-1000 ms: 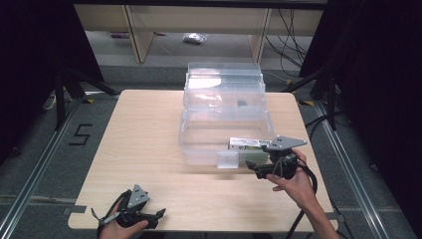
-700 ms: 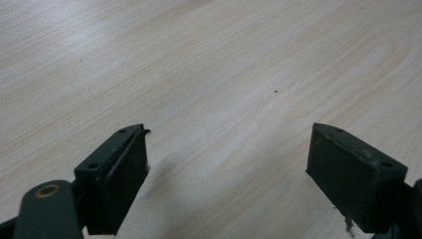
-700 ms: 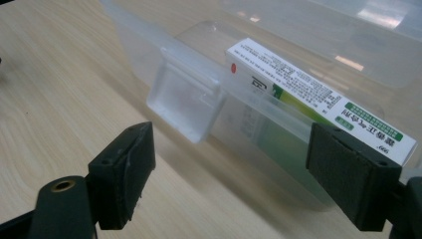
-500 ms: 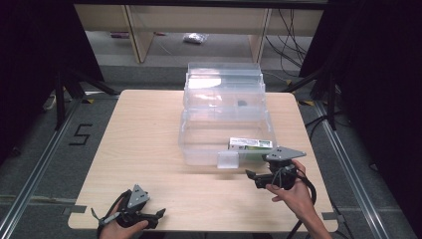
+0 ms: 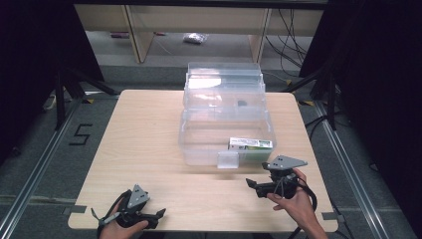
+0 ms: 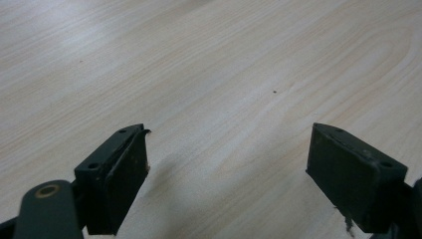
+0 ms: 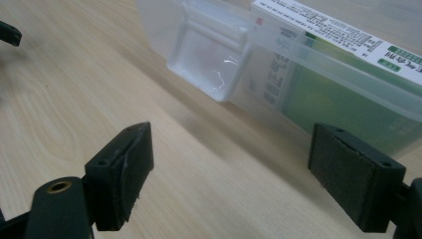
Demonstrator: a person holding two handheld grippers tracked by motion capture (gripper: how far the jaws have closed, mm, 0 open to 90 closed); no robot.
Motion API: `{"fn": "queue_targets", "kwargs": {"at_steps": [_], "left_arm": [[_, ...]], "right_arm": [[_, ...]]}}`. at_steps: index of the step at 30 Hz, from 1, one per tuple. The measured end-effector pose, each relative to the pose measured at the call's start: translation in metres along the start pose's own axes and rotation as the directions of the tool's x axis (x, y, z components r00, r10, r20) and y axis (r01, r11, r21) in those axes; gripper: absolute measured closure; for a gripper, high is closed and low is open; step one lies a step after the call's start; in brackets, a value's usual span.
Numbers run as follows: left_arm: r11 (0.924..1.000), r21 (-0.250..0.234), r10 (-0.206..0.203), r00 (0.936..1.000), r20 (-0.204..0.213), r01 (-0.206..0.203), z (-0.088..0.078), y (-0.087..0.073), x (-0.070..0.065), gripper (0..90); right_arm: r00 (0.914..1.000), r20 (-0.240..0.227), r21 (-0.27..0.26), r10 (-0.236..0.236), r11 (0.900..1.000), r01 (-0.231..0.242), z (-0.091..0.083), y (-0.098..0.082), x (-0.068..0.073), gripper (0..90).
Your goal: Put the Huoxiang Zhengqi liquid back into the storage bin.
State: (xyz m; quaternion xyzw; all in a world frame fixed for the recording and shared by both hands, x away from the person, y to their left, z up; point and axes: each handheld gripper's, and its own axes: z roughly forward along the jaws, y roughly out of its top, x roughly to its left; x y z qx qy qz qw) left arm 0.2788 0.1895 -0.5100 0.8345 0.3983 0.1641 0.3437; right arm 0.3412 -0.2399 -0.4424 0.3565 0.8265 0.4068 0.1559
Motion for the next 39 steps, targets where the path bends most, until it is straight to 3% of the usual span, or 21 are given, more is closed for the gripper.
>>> {"fn": "queue_targets", "kwargs": {"at_steps": [3,6,9,13,14,16,17,21,28,29,31,32,33,34,35,36,37,38,39], "left_arm": [[1.0,-0.008,-0.001,1.0,0.001,0.001,0.0,0.0,0.0,15.7],[1.0,-0.008,0.0,1.0,0.0,0.0,0.0,0.0,0.0,15.7],[1.0,-0.009,0.001,1.0,0.0,-0.001,0.0,0.0,0.0,15.7],[0.9999,0.006,0.009,1.0,0.0,-0.009,-0.001,0.0,0.0,15.8],[1.0,0.003,0.008,1.0,-0.001,-0.008,-0.001,0.0,0.0,15.7],[1.0,-0.003,0.008,1.0,0.002,-0.008,-0.001,0.0,0.0,15.7],[1.0,-0.003,0.009,1.0,0.001,-0.009,-0.001,0.0,0.001,15.7],[1.0,0.002,0.005,1.0,-0.001,-0.005,-0.001,0.0,0.0,15.7],[1.0,0.002,0.004,1.0,0.003,-0.004,-0.002,0.0,-0.001,15.7],[1.0,0.001,0.005,1.0,-0.001,-0.005,-0.001,0.0,0.0,15.7],[1.0,0.002,0.005,1.0,0.003,-0.005,-0.001,0.0,-0.001,15.7],[1.0,0.001,0.006,1.0,-0.004,-0.006,-0.001,0.0,0.0,15.7],[1.0,0.001,0.006,1.0,-0.005,-0.006,-0.001,0.0,0.0,15.7],[0.9999,0.001,0.014,0.9999,-0.005,-0.014,-0.001,0.001,0.0,15.7],[0.9999,-0.009,0.008,1.0,-0.003,-0.008,-0.001,0.0,0.0,15.7],[0.9999,-0.009,0.01,0.9999,-0.003,-0.01,-0.001,0.0,0.0,15.7],[0.9999,-0.009,0.01,0.9999,-0.003,-0.01,-0.001,0.0,0.0,15.7],[0.9999,-0.008,0.01,0.9999,-0.004,-0.01,-0.001,0.0,0.0,15.7],[0.9999,-0.009,0.009,1.0,-0.003,-0.009,-0.001,0.0,0.0,15.7]], "right_arm": [[0.9997,-0.006,0.003,0.024,1.0,-0.024,-0.001,-0.003,0.004,18.7],[0.9999,-0.015,-0.004,-0.001,1.0,0.001,-0.001,-0.006,0.003,18.1],[0.9989,-0.023,0.01,0.04,0.999,-0.04,-0.002,-0.01,0.008,17.1],[0.9995,-0.022,0.002,0.023,1.0,-0.023,-0.001,-0.015,0.008,16.0],[0.9986,-0.027,0.011,0.046,0.999,-0.046,-0.001,-0.017,0.01,16.0],[0.9992,-0.039,0.003,0.013,1.0,-0.013,-0.001,-0.019,0.009,16.0],[0.9988,-0.033,0.008,0.036,0.999,-0.036,-0.002,-0.02,0.011,15.9],[0.9989,-0.047,0.013,0.01,1.0,-0.009,-0.001,-0.025,0.01,15.9],[0.998,-0.027,0.036,0.057,0.998,-0.056,-0.002,-0.034,0.015,16.0],[0.9992,-0.028,0.035,0.027,0.999,-0.026,-0.001,-0.035,0.013,16.0],[0.9979,-0.029,0.058,0.058,0.997,-0.056,-0.001,-0.039,0.016,16.0],[0.9987,-0.036,0.051,0.037,0.998,-0.035,0.0,-0.04,0.015,16.1],[0.9972,-0.027,0.065,0.07,0.996,-0.068,-0.001,-0.041,0.018,16.2],[0.9988,-0.024,0.062,0.043,0.997,-0.042,0.0,-0.042,0.016,16.2],[0.9973,-0.025,0.07,0.07,0.995,-0.068,-0.001,-0.043,0.018,16.2],[0.9989,-0.021,0.063,0.043,0.997,-0.041,-0.001,-0.044,0.016,16.2],[0.9985,-0.024,0.066,0.049,0.997,-0.047,-0.002,-0.045,0.017,16.2],[0.9959,-0.023,0.077,0.087,0.993,-0.085,-0.003,-0.047,0.02,16.1],[0.998,-0.022,0.074,0.06,0.996,-0.058,-0.003,-0.048,0.017,16.1]]}}
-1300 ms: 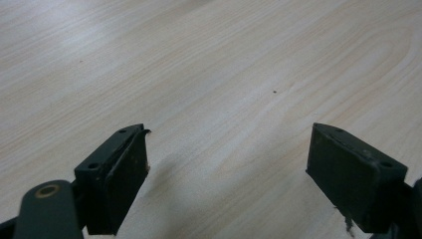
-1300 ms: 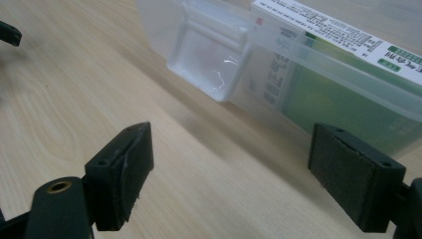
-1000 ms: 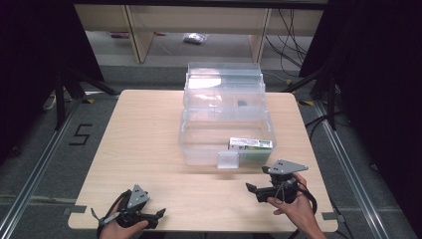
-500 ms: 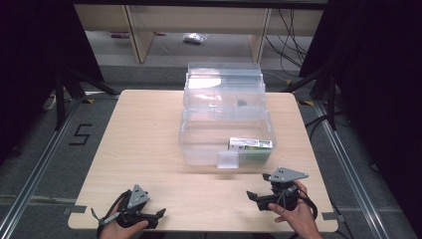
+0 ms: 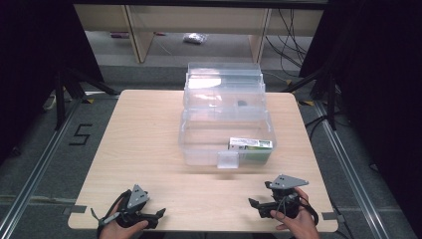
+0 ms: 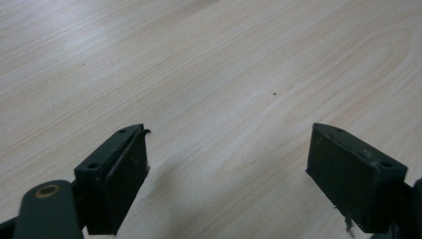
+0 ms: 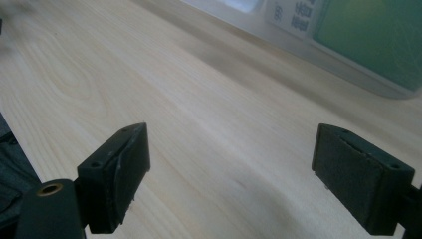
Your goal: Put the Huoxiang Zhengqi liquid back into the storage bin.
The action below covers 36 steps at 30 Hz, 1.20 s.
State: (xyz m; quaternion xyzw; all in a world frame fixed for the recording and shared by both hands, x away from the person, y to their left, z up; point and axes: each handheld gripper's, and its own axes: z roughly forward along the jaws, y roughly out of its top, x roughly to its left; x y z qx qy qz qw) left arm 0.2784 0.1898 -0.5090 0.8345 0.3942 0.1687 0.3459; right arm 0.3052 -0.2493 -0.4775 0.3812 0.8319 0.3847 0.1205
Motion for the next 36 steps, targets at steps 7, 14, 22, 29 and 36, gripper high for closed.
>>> {"fn": "queue_targets", "kwargs": {"at_steps": [7,14,22,29,36], "left_arm": [[1.0,0.005,0.003,0.9999,-0.015,-0.003,0.0,0.001,-0.001,15.7],[1.0,0.006,0.003,0.9999,-0.01,-0.003,0.0,0.001,-0.001,15.7],[1.0,-0.002,0.0,1.0,-0.001,0.0,0.0,0.0,-0.001,15.6],[0.9999,0.011,-0.004,1.0,-0.008,0.004,0.001,0.0,-0.001,15.3],[1.0,-0.007,-0.001,1.0,0.004,0.001,0.001,0.0,0.0,15.3]], "right_arm": [[0.9986,0.025,0.068,0.047,0.997,-0.049,-0.001,-0.013,0.006,16.2],[0.9981,0.048,0.098,0.038,0.994,-0.043,-0.005,-0.019,0.01,16.1],[0.9966,0.082,0.098,-0.005,0.995,-0.003,-0.002,-0.022,0.006,16.1],[0.9968,0.075,0.128,0.025,0.991,-0.034,-0.002,-0.022,0.01,16.1],[0.995,0.095,0.137,0.033,0.99,-0.046,0.001,-0.022,0.008,16.1]]}}
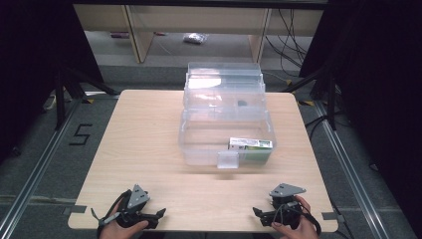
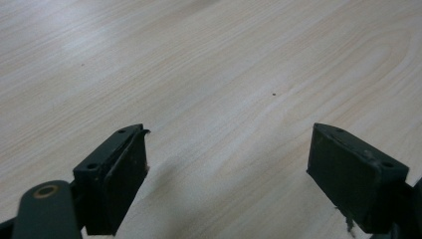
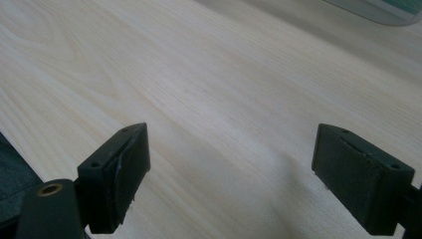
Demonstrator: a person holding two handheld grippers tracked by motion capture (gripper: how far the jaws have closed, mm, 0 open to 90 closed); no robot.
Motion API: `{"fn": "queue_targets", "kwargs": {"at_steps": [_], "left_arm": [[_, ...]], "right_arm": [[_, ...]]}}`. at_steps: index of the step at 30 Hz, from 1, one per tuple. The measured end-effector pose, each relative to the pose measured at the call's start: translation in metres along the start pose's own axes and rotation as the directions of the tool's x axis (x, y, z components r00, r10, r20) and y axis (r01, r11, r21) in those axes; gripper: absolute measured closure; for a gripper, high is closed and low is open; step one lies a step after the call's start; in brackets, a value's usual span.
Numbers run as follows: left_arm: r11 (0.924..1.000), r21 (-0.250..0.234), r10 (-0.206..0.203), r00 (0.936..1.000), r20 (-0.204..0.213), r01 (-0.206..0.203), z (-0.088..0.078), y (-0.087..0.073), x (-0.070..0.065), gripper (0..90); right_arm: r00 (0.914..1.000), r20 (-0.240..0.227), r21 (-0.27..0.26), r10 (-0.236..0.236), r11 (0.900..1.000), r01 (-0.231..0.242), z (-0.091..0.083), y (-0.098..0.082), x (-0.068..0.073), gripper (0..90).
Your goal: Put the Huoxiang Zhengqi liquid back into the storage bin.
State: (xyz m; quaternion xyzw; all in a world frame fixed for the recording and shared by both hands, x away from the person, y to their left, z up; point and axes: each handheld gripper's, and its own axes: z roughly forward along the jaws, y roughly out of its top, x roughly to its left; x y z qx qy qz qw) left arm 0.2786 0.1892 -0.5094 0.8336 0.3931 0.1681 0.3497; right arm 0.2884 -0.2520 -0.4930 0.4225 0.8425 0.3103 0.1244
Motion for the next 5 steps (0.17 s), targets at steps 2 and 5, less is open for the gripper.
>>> {"fn": "queue_targets", "kwargs": {"at_steps": [2,5], "left_arm": [[1.0,-0.001,-0.005,1.0,0.0,0.005,0.0002,0.0002,-0.0005,15.3],[0.9999,0.01,-0.002,1.0,-0.009,0.003,-0.0002,0.0006,-0.001,15.3]], "right_arm": [[1.0,-0.004,-0.001,-0.008,1.0,0.008,0.0005,0.0001,0.0,16.1],[0.9998,-0.013,0.005,-0.013,1.0,0.013,0.0003,0.0011,0.0009,16.2]]}}
